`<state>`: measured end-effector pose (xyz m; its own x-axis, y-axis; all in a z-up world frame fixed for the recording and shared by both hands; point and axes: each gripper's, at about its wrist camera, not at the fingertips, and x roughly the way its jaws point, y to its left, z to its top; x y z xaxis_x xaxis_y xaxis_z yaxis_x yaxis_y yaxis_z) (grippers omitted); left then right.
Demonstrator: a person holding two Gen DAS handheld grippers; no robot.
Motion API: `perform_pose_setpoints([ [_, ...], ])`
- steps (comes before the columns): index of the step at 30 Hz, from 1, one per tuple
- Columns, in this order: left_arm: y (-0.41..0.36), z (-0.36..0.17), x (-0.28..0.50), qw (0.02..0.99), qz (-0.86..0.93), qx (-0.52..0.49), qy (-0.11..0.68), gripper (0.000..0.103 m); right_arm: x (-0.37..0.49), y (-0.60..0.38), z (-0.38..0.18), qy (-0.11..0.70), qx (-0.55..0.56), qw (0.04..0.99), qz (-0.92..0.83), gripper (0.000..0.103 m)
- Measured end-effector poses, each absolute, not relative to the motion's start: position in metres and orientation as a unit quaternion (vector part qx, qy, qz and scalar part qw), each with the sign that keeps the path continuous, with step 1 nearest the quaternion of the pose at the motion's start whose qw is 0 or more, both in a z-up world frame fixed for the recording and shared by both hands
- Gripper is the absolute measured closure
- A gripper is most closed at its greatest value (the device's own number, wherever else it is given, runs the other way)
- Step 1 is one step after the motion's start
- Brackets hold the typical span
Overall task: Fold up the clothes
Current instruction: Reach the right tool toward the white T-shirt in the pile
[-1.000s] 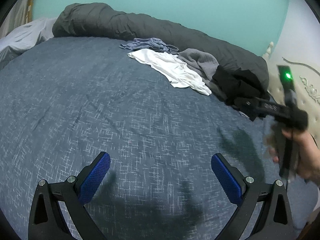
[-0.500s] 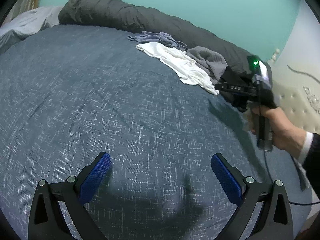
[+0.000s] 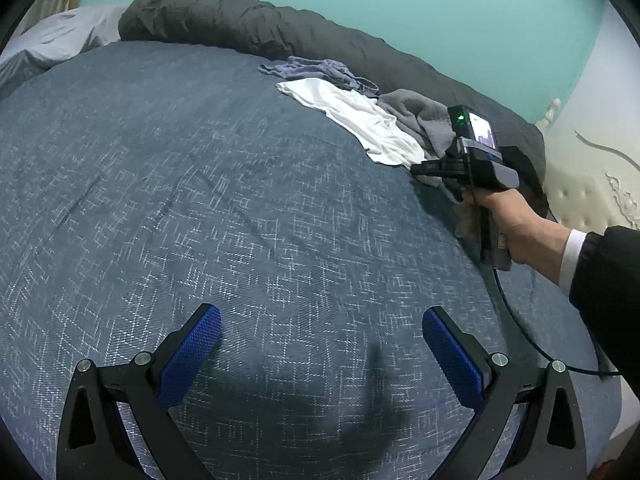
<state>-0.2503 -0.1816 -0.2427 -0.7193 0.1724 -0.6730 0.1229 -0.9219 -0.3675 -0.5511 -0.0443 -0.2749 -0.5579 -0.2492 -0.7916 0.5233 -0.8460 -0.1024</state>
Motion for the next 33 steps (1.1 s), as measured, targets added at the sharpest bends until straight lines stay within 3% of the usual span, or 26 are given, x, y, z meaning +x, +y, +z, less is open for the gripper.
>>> perform_pose_setpoints([
  [18, -0.179, -0.199, -0.235, 0.026, 0.922, -0.328, -0.205, 0.000, -0.425, -0.023, -0.129, 0.113, 0.284, 0.380, -0.873, 0.103],
  [25, -0.179, -0.202, -0.230, 0.020, 0.920, -0.334, -0.203, 0.000, -0.438, -0.017, -0.138, 0.134, 0.348, 0.312, -0.874, 0.102],
  [27, -0.180, -0.204, -0.231, 0.016, 0.919, -0.337, -0.202, 0.000, -0.447, -0.017, -0.160, 0.129, 0.379, 0.296, -0.867, 0.074],
  [28, -0.181, -0.205, -0.232, 0.016, 0.919, -0.337, -0.205, 0.000, -0.452, -0.017, -0.171, 0.126, 0.394, 0.289, -0.863, 0.040],
  [29, -0.182, -0.206, -0.233, 0.015, 0.918, -0.337, -0.207, 0.000, -0.457, -0.016, -0.180, 0.121, 0.402, 0.286, -0.861, 0.031],
  [33, -0.184, -0.212, -0.237, 0.010, 0.918, -0.343, -0.201, 0.000, -0.491, -0.011, -0.218, 0.096, 0.426, 0.261, -0.861, 0.031],
])
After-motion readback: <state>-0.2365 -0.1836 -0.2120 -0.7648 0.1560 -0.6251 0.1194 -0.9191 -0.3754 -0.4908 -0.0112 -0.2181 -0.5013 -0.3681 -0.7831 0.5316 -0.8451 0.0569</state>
